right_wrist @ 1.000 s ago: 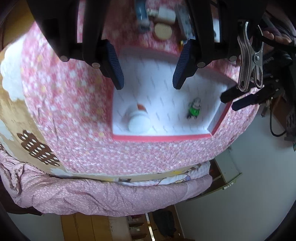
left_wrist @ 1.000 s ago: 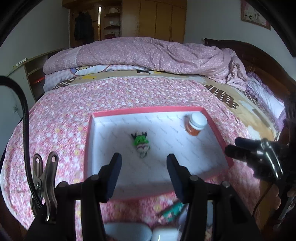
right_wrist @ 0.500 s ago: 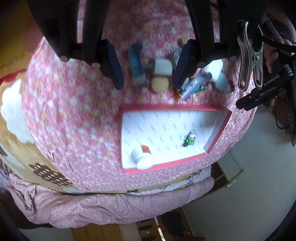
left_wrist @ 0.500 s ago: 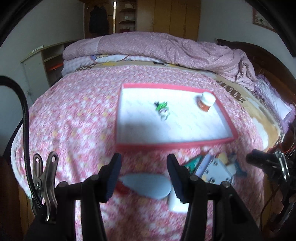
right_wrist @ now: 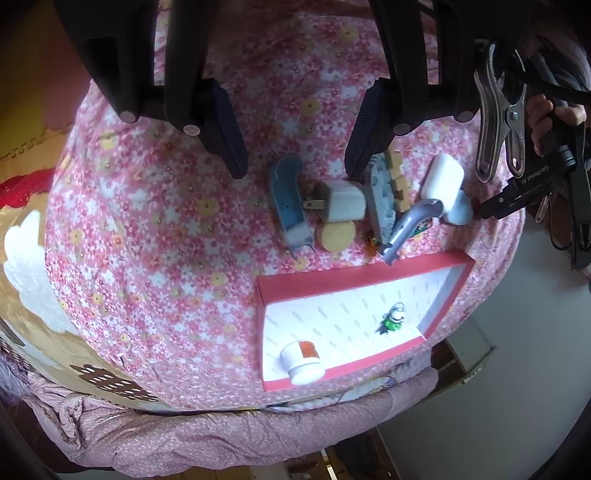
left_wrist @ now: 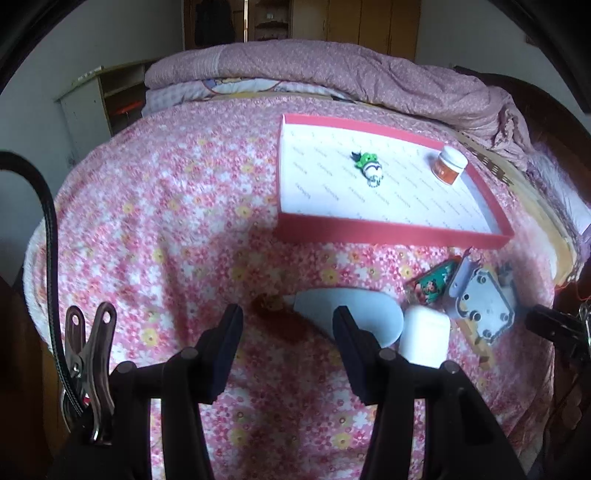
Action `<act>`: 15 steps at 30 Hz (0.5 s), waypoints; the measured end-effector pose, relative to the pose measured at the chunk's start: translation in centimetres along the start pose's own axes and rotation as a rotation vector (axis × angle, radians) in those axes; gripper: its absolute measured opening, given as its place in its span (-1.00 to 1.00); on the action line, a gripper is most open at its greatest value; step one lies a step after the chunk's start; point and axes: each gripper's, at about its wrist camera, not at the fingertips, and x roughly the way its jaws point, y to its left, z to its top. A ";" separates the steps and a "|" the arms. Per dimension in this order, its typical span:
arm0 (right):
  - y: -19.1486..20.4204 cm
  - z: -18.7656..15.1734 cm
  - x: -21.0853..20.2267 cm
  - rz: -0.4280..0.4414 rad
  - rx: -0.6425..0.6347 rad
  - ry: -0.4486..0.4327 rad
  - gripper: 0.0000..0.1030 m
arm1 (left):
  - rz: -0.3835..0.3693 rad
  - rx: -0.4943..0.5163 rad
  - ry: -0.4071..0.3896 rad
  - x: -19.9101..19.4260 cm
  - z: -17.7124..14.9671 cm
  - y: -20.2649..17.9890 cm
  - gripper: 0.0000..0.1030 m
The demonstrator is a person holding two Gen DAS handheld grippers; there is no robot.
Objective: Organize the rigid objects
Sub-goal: 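Move the left gripper to the red toy while the right gripper moves to the blue curved piece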
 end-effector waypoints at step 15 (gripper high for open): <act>-1.0 -0.7 1.4 0.061 0.052 0.009 0.09 | -0.039 0.029 -0.059 1.1 -0.8 0.7 0.04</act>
